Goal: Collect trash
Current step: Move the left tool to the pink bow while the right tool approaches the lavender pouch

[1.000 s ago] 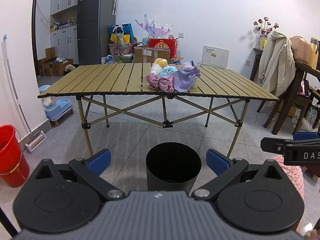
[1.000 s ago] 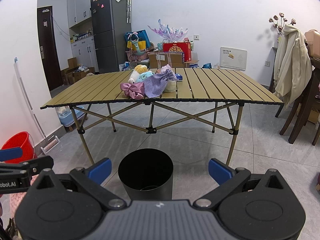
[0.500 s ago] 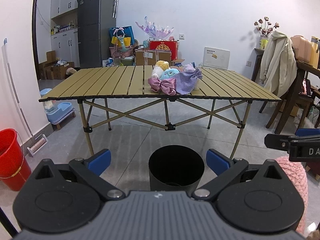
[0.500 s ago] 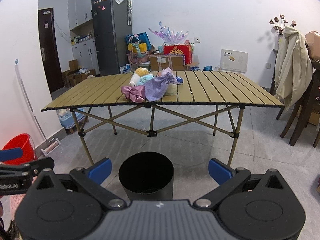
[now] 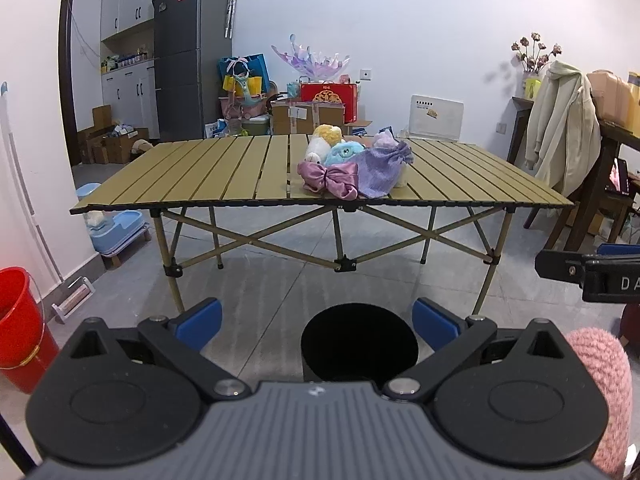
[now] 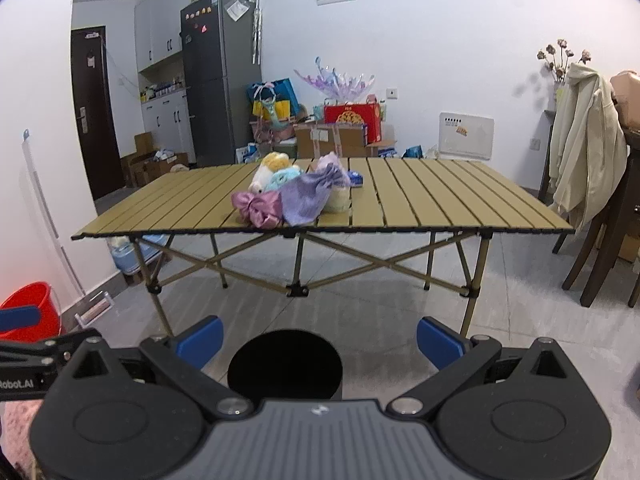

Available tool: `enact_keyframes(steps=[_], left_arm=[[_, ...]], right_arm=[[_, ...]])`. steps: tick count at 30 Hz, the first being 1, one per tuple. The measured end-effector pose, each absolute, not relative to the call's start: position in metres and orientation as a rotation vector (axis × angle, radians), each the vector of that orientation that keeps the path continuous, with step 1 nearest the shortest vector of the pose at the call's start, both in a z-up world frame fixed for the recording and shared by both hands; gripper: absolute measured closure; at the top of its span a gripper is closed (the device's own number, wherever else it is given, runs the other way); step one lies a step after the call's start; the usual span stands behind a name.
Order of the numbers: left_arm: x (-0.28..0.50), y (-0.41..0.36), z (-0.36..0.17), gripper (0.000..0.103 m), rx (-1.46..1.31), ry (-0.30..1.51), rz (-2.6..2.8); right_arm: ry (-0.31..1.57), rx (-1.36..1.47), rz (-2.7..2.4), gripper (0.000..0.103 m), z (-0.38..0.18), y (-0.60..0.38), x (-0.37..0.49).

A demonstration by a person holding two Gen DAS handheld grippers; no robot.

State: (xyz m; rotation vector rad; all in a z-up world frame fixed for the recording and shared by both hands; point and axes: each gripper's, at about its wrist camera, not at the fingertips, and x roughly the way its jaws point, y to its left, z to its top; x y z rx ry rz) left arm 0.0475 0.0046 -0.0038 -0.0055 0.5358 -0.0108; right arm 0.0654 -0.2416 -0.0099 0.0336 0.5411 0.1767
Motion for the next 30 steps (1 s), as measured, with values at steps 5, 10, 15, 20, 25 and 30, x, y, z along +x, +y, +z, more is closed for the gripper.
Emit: enact_keyframes(steps=[5, 10, 15, 20, 25, 30], left_arm=[[0.065, 0.005, -0.002, 0.000, -0.010, 0.521, -0.013], [0.088, 0.003, -0.001, 0.000, -0.005, 0.506, -0.012], [0.112, 0.002, -0.002, 0.000, -0.003, 0.501, -0.011], [0.136, 0.004, -0.005, 0.000, -0.015, 0.496, -0.004], [0.164, 0.005, -0.007, 0.000, -0.035, 0.489, 0.001], [0.192, 0.005, -0.009, 0.000, -0.041, 0.474, 0.011]], right_arm=[[0.512, 0.043, 0.167, 0.000, -0.007, -0.243, 0.086], [0.488, 0.051, 0.164, 0.000, -0.006, -0.245, 0.108], [0.467, 0.063, 0.157, 0.000, -0.008, -0.247, 0.133], [0.462, 0.081, 0.144, 0.000, -0.014, -0.247, 0.159], [0.474, 0.113, 0.135, 0.000, -0.022, -0.251, 0.190], [0.467, 0.117, 0.100, 0.000, -0.029, -0.253, 0.217]])
